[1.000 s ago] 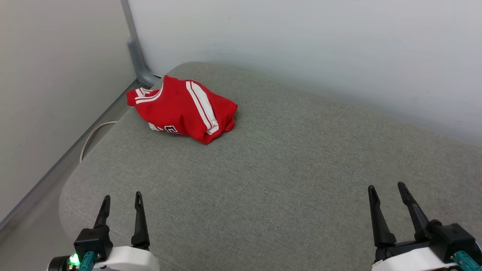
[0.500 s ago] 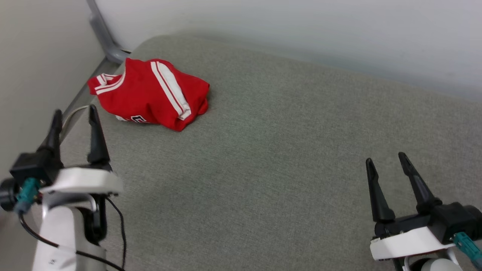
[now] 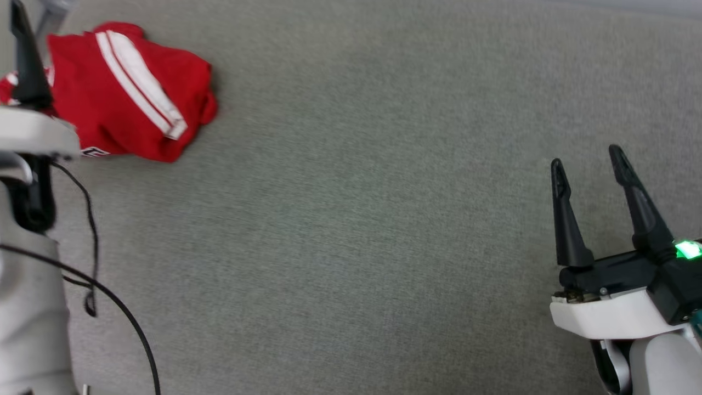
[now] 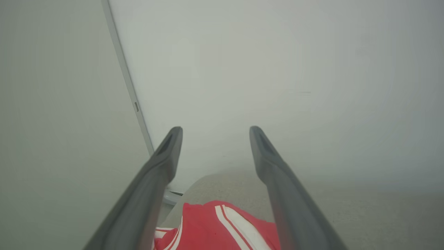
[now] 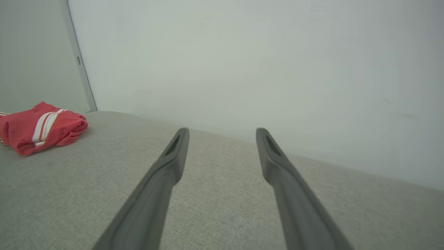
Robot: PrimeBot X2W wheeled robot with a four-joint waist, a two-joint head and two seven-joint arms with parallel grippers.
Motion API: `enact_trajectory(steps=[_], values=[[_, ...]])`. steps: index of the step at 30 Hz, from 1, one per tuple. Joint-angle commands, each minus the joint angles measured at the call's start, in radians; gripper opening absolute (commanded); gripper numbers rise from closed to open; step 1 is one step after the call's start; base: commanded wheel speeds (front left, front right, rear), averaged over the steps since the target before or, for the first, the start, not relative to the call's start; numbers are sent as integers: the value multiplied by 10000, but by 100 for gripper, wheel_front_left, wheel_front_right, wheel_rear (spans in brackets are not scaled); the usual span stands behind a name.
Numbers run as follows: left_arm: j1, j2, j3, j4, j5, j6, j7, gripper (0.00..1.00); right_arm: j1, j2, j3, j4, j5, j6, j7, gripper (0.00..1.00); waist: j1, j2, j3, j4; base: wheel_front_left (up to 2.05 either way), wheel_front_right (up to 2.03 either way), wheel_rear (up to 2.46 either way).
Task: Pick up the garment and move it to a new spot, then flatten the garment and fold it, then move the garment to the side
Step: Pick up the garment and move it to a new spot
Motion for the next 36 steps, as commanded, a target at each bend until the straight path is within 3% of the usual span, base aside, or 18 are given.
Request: enact_trajectory(steps=[1, 5, 10, 14, 15, 22, 28, 29, 30, 31, 36], values=[[-563, 227, -94, 433, -353, -51, 265, 100, -162, -80, -20, -182, -56, -7, -20, 100, -2, 0, 685, -427, 0, 0, 0], [-1570, 839, -672, 1502, -1500, -83, 1682, 100, -315, -170, -57, -503, -118, -7, -21, 100, -2, 0, 1164, -554, 0, 0, 0], [-2647, 1900, -1639, 2877, -3655, -81, 4439, 100, -520, -188, -2, -799, -169, -7, -19, 100, -2, 0, 1666, -763, 0, 0, 0], [-3218, 2572, -2246, 3654, -4783, -84, 6525, 100, -708, -178, 17, -980, -203, -7, -19, 100, -2, 0, 1961, -971, 0, 0, 0], [-3218, 2572, -2246, 3654, -4783, -84, 6525, 100, -708, -178, 17, -980, -203, -7, -19, 100, -2, 0, 1961, -971, 0, 0, 0], [-3430, 3153, -3290, 4262, -5818, -84, 9504, 100, -857, -157, -89, -1121, -214, -7, -19, 100, -2, 0, 2408, -1208, 0, 0, 0], [-3219, 3174, -3976, 4766, -5898, -85, 10429, 100, -938, -112, -78, -1111, -178, -7, -19, 100, -2, 0, 2643, -1346, 0, 0, 0], [-3137, 3117, -4113, 4849, -5863, -85, 10515, 96, -940, -107, -75, -1086, -163, -7, -19, 100, -2, 0, 2640, -1370, 0, 0, 0], [-3085, 3092, -4202, 4903, -5862, -85, 10469, 36, -938, -102, -85, -1066, -146, -7, -19, 100, -2, 0, 2628, -1388, 0, 0, 0], [-3072, 3077, -4265, 4912, -5846, -85, 10316, 0, -931, -93, -120, -1058, -135, -7, -19, 100, -2, 0, 2606, -1398, 0, 0, 0], [-3500, 3404, -4573, 4513, -5665, -87, 9215, 0, -844, -72, -246, -989, -113, -7, -19, 100, -2, 0, 2282, -1333, 0, 0, 0]])
